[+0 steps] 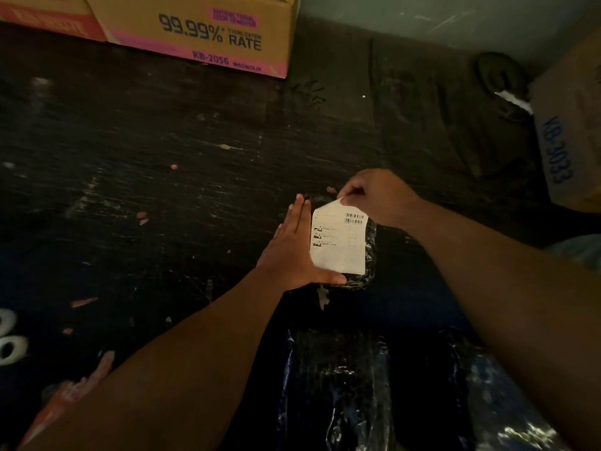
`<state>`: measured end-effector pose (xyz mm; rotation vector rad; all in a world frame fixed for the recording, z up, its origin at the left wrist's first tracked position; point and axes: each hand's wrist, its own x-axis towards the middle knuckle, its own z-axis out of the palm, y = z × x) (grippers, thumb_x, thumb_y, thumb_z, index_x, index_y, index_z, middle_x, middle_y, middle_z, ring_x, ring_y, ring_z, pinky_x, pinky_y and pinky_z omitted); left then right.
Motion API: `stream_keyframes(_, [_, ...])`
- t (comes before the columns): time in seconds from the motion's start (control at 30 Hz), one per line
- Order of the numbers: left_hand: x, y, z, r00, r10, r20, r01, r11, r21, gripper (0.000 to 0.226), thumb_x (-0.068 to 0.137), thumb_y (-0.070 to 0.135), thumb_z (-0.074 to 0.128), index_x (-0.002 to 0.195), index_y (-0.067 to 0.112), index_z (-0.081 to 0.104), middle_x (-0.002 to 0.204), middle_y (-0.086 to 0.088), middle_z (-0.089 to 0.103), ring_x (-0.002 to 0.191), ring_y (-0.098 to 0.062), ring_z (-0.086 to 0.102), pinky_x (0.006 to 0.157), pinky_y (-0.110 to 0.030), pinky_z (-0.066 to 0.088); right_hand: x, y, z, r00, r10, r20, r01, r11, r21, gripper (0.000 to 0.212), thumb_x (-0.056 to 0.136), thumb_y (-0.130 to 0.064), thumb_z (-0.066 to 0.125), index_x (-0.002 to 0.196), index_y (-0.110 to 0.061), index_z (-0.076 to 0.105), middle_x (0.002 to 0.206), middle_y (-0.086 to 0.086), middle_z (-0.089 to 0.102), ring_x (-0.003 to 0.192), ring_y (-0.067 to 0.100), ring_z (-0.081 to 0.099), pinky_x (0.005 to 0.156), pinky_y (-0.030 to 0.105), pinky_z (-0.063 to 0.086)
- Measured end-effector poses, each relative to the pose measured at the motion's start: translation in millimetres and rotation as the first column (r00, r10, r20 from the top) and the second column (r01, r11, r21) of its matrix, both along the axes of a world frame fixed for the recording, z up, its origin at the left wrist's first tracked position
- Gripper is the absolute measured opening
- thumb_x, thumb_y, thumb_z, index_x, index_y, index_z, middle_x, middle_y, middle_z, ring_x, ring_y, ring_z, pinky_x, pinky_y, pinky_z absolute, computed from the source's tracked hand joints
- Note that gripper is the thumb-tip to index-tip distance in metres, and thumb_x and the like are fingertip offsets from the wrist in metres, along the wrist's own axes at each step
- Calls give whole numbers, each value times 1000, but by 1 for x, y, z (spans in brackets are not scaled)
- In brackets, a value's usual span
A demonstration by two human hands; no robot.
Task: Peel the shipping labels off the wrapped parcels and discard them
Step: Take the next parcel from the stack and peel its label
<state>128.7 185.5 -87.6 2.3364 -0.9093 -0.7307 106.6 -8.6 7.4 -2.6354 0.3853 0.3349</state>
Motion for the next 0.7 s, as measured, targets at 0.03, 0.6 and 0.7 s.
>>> stream_keyframes(0.03, [0,0,0,1000,1,-2,-1,1000,-1,164,47,77,85,156,20,-22,162,8,-35,152,-14,-21,124,-50,7,-1,1,0,1000,-6,5,6,1000,-10,13,91,-24,65,102,-24,73,95,-12,61,87,4,57,70,20,41])
stream_keyframes(0.6, [1,8,3,999,-45,14,45,999,-16,156,52,67,89,160,25,-15,164,8,-30,153,-15,-16,122,-50,8,-23,16,40,1000,-9,-10,8,998,-57,16,93,-23,63,108,-22,70,95,-7,65,87,7,59,67,21,43])
stream_keyframes(0.7, [2,7,2,998,-45,33,44,999,18,157,50,70,88,160,25,-15,164,7,-31,154,-17,-16,122,-50,7,-33,16,48,999,-16,30,17,999,-46,14,93,-22,63,104,-21,71,94,-7,67,86,7,61,68,23,46])
